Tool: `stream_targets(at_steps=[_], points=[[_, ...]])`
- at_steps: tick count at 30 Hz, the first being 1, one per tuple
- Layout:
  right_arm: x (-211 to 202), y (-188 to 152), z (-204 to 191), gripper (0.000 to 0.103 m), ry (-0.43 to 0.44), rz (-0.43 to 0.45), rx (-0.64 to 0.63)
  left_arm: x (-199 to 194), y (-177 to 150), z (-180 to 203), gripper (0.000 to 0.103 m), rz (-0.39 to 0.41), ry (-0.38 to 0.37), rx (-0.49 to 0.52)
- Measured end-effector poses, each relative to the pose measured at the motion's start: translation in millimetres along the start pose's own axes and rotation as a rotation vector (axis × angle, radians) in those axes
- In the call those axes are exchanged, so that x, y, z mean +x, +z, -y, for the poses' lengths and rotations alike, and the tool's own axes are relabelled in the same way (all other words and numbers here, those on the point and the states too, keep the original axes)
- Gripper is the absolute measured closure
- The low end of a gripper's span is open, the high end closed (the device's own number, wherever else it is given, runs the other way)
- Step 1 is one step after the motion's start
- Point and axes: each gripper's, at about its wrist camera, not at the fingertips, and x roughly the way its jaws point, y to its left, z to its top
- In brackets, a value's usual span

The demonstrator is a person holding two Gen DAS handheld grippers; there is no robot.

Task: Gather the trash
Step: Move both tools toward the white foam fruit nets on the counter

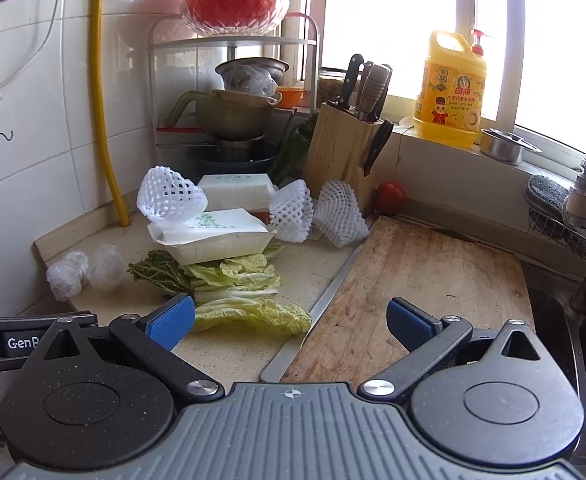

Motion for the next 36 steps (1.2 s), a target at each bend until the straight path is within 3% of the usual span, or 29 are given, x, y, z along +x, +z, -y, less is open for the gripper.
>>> stream_targets(at_steps=[22,36], points=[[-5,-1,1,0.000,0.008,-0.013,0.018,-1,2,-7,0.001,-0.028,-0.007,-0.016],[9,-3,-17,0.000,0.048,-0.073,-0.007,19,-2,-29,0.001,-0.092,0.028,-0.093]])
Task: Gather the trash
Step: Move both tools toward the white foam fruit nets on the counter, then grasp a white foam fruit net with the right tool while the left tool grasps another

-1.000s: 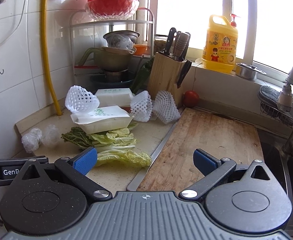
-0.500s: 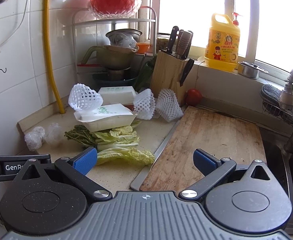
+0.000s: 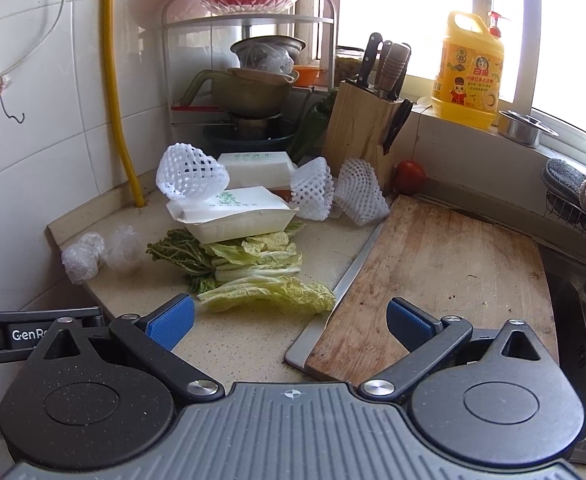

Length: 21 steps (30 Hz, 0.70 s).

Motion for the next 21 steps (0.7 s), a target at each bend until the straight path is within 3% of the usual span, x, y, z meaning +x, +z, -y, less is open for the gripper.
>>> stream_targets(at_steps=[11,21], points=[[53,24,-29,0.000,0.144,-0.045,-0.090,32,22,-19,0.002,0.019,0.173,-0.105],[97,47,-48,0.000,0.234,-0.094,-0.160,62,42,-17,0.002,-0.017,0.210,-0.156]])
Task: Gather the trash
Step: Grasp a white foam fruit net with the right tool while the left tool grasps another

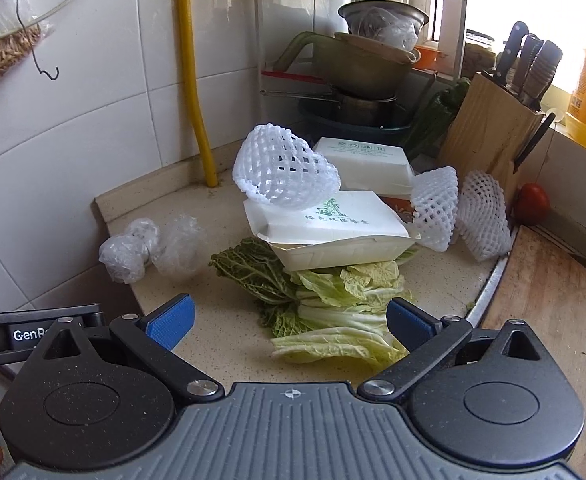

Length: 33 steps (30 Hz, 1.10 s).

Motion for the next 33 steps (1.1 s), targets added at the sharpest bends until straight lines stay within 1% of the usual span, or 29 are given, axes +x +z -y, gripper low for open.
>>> stream_targets(at_steps=[7,13,24,33], points=[[15,11,17,0.000,-0.007,-0.011,0.010,7,8,19,0.002,0.000,-0.006,0.021],[23,16,28,0.000,-0.003,-0.019,0.015,9,11,32,0.002,0.023,0.025,0.039],[40,23,39,0.000,0.039,-0.039,0.015,15,16,44,0.002,0.027,0.057,0.043],[46,28,53,0.000,0.040,-0.038,0.011,18,21,63,0.002,0.033,0.045,0.071]])
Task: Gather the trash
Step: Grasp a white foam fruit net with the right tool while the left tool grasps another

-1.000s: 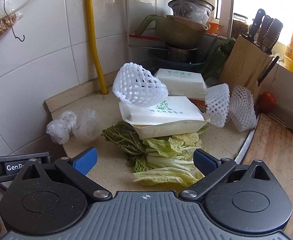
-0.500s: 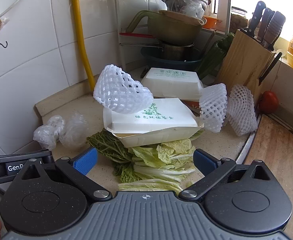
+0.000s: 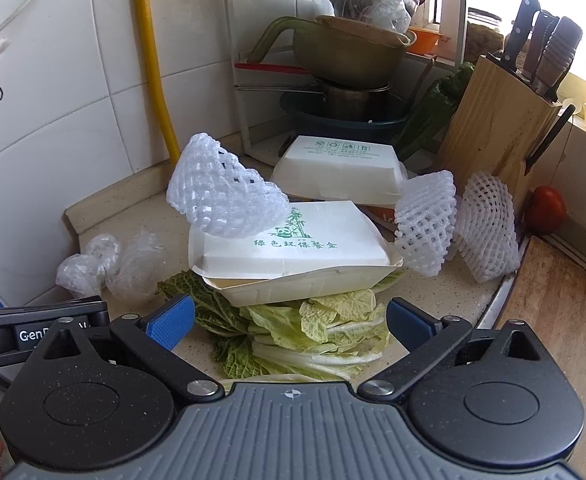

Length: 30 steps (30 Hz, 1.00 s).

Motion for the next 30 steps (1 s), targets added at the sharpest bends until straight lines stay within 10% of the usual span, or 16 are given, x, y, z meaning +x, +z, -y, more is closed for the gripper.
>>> stream_targets(at_steps=[30], points=[[15,36,84,0.000,-0.024,0.035,0.097,-3,67,58,0.002,0.081,-0.254,0.159]])
